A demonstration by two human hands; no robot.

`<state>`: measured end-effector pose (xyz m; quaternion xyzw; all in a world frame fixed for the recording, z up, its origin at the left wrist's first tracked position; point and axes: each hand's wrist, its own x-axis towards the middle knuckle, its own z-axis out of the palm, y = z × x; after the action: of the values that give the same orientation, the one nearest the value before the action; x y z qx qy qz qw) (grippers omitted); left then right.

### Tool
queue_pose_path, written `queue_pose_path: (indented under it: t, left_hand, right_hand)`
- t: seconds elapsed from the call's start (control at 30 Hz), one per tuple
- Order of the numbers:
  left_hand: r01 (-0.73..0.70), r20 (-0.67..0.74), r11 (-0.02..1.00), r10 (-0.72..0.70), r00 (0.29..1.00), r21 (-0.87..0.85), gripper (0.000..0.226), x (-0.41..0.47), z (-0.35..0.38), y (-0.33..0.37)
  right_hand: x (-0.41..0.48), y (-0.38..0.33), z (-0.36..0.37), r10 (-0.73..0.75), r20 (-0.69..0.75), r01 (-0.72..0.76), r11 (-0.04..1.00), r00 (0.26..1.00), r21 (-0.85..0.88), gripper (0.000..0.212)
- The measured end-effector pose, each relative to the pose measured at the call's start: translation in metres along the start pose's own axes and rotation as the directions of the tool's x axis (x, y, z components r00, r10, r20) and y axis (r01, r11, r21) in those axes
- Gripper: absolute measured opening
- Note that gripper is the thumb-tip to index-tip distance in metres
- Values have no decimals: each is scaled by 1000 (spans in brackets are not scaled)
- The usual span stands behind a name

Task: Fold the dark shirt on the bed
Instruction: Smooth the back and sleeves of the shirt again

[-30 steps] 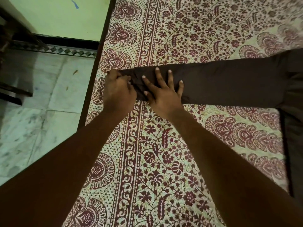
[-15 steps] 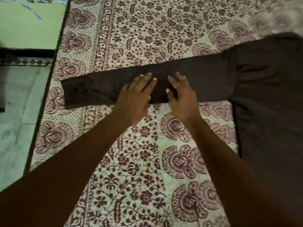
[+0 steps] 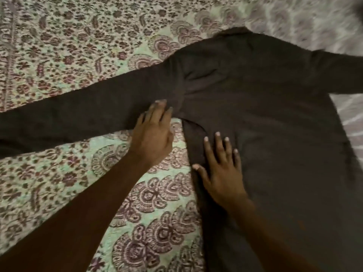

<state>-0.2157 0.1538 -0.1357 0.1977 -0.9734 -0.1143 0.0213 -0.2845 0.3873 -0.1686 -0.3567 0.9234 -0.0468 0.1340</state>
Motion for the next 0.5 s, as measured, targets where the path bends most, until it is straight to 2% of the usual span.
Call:
queue_pose_path:
  t: [0.1, 0.17, 0.23, 0.3, 0.37, 0.43, 0.5]
  left_hand:
    - [-179, 72, 984, 178, 981, 10, 71, 6, 28, 45]
    - [-231, 150, 971, 220, 964, 61, 77, -12, 45, 66]
    - [-228, 186, 970, 211, 960, 79, 81, -40, 52, 78]
    - [-217, 209, 973, 197, 958, 78, 86, -68, 48, 86]
    - [-220, 252, 972, 194, 948, 79, 90, -93, 43, 92]
    - [-232, 251, 969, 204, 946, 84, 86, -107, 39, 96]
    - [-196, 191, 978, 180, 965, 72, 76, -101, 37, 100]
  right_hand:
    - [-35, 17, 6, 23, -32, -23, 1000, 999, 2, 74]
    - [-44, 29, 5, 124, -77, -120, 991, 989, 50, 69]
    - [-35, 44, 0, 163, -135, -151, 984, 977, 93, 65]
    - [-12, 56, -8, 81, -160, -65, 992, 984, 104, 61]
    - [17, 64, -16, -91, -130, 101, 992, 987, 72, 59]
    - [37, 67, -16, -269, -60, 268, 963, 961, -12, 57]
    - [45, 74, -14, -311, -18, 309, 948, 950, -76, 56]
